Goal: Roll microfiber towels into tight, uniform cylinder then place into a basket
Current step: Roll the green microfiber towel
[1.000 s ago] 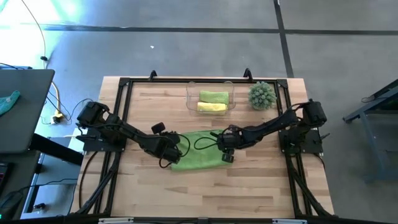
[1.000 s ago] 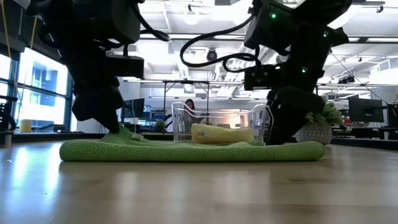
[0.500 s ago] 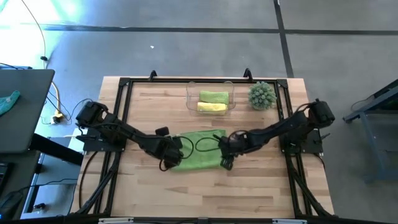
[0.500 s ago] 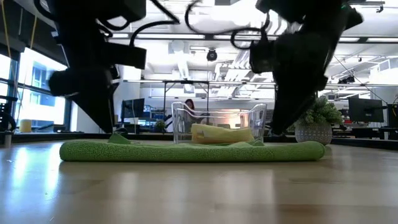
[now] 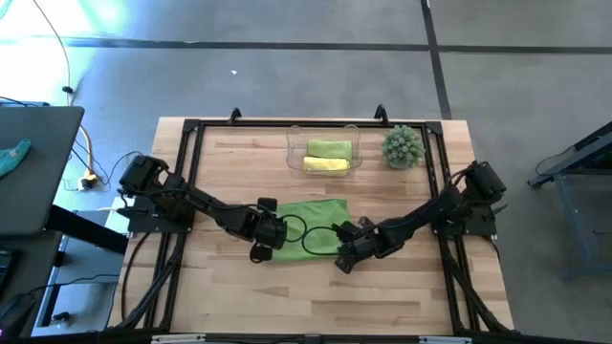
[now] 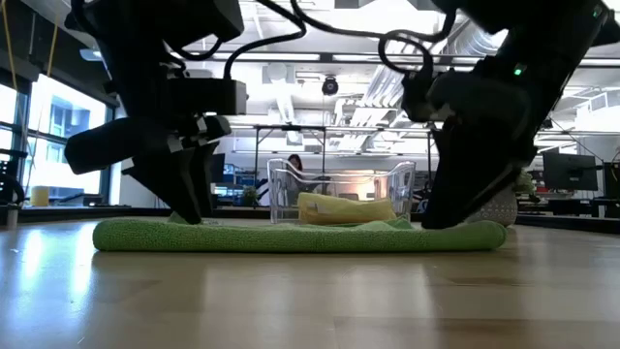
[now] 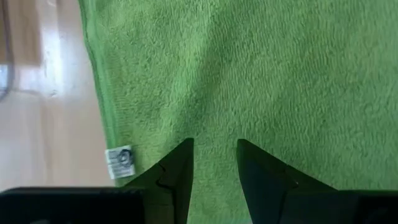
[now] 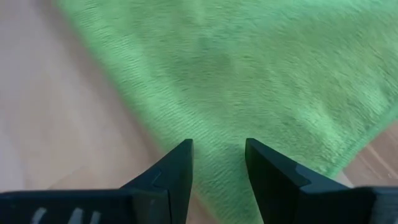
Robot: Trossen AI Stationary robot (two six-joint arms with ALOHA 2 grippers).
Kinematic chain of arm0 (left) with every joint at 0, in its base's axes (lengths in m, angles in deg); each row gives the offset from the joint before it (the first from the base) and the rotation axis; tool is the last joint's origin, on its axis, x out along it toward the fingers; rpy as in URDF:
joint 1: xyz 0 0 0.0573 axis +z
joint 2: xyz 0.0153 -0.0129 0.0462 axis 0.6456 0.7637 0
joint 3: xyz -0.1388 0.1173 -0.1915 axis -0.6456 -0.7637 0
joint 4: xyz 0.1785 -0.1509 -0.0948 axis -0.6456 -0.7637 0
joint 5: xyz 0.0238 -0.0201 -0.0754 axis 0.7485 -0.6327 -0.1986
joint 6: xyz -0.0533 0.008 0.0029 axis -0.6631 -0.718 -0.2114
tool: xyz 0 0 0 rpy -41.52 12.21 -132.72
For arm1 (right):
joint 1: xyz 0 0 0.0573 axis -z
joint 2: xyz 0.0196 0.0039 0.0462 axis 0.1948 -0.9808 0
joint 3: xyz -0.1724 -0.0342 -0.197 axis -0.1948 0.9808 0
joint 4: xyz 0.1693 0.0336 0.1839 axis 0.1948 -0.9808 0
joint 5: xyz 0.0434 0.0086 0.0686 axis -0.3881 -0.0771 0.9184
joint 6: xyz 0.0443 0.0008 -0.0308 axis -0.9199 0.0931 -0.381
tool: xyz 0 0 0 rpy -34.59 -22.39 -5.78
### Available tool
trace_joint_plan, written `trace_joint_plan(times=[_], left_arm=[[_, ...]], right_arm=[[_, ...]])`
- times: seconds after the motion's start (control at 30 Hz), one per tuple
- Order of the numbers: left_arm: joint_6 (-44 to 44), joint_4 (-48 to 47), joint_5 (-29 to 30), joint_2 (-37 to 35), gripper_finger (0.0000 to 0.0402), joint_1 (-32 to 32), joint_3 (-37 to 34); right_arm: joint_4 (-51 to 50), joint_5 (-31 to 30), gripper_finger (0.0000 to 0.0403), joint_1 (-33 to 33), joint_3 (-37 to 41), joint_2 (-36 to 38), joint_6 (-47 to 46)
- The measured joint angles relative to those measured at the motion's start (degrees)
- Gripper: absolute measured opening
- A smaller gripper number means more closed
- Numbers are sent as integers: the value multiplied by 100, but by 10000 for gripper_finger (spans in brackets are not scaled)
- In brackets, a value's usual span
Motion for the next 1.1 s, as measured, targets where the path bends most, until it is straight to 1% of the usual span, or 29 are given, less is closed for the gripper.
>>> trace_joint_plan(times=[0.07,0.13,0.23,0.3,0.43,0.53,0.67,0.73,0.8,0.9,0.93,1.0,1.03,1.1], left_arm=[[-182,78,-117,0,110,22,-81],[-483,86,-292,2,110,16,-127],[-1018,276,-618,2,110,-44,-220],[-1388,574,-820,2,110,-118,-325],[-2172,1557,-1029,2,110,-346,-578],[-2717,2353,-1061,7,110,-597,-711],[-3302,3676,-983,7,110,-905,-814],[-3332,4233,-862,7,110,-1025,-809],[-3129,4657,-796,3,110,-1105,-808],[-2585,4703,-774,-185,108,-1150,-808],[-2416,4661,-746,-218,106,-1145,-794],[-2063,4223,-538,-301,102,-1117,-810],[-1873,4049,-384,-308,100,-1098,-814],[-1476,3594,-50,-327,95,-1032,-809]], right_arm=[[4,-20,138,16,0,-115,-198],[14,-64,138,19,-4,-218,-185],[-39,-199,138,13,-19,-296,15],[-116,-349,138,15,-17,-307,247],[-323,-941,138,43,-5,-319,806],[-501,-1302,138,164,-1,-326,1098],[-655,-1929,138,386,11,-335,1264],[-693,-2053,138,491,11,-320,1253],[-632,-1986,138,547,11,-237,970],[-258,-1663,138,411,5,-122,321],[-50,-1571,138,325,4,-113,134],[521,-1561,138,131,2,-126,-94],[872,-1635,138,26,-2,-149,-148],[1548,-1991,138,-155,-4,-257,-94]])
